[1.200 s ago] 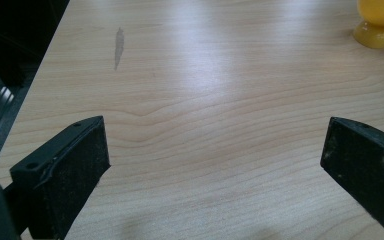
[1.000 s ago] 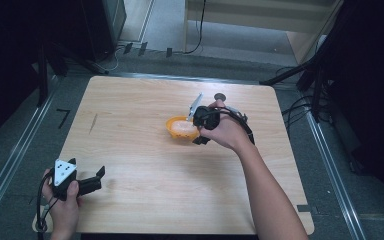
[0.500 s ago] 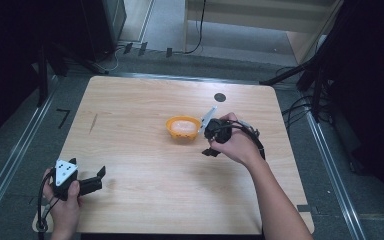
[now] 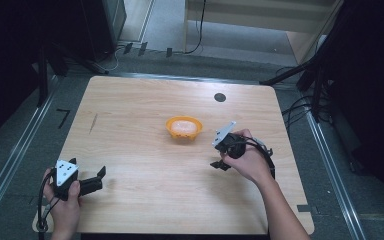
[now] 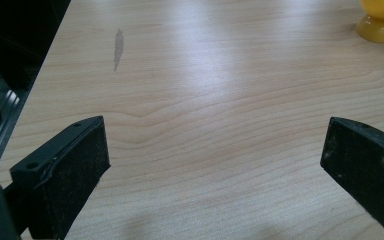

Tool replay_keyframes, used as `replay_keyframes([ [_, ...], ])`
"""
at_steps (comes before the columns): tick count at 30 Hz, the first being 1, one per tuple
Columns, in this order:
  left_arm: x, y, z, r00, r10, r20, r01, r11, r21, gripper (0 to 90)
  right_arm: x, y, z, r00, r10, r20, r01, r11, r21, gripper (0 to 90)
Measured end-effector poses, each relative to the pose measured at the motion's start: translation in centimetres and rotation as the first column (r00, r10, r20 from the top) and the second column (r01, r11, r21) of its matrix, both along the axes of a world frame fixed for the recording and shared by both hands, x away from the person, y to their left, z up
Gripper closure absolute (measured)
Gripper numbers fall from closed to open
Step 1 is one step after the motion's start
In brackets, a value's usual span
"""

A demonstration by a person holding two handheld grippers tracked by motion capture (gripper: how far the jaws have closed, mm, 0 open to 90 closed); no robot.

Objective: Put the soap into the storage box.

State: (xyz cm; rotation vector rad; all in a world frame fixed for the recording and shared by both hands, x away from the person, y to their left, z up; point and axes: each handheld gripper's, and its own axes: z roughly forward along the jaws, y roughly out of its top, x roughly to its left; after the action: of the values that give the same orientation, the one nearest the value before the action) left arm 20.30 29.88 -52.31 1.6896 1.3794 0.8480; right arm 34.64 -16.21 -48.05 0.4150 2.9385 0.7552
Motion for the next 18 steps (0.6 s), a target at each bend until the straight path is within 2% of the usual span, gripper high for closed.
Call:
replay_keyframes([
  [2,0.0,0.0,0.0,1.0000,0.001,-0.001,-0.001,1.0000,0.001,0.0,-0.2,-0.3,-0.3,1.0000,-0.005,0.005,0.005,1.000,0.012,31.8],
  [4,0.0,0.0,0.0,1.0000,0.001,-0.001,-0.001,1.0000,0.003,0.0,-0.7,-0.9,-0.7,0.9994,-0.033,0.009,0.033,0.999,0.029,30.5],
  [9,0.0,0.0,0.0,1.0000,0.004,0.000,-0.004,1.0000,0.005,0.0,-2.1,-2.5,-1.8,0.9969,-0.078,0.001,0.078,0.992,0.099,28.6],
  [12,0.0,-0.1,0.0,1.0000,0.003,0.001,-0.003,1.0000,0.005,0.0,-2.9,-3.7,-2.4,0.9928,-0.119,-0.008,0.119,0.982,0.148,26.8],
  [18,0.0,-0.1,0.0,1.0000,0.001,-0.004,-0.001,0.9999,0.010,0.0,-4.2,-5.9,-3.5,0.9804,-0.197,-0.004,0.193,0.959,0.209,21.6],
])
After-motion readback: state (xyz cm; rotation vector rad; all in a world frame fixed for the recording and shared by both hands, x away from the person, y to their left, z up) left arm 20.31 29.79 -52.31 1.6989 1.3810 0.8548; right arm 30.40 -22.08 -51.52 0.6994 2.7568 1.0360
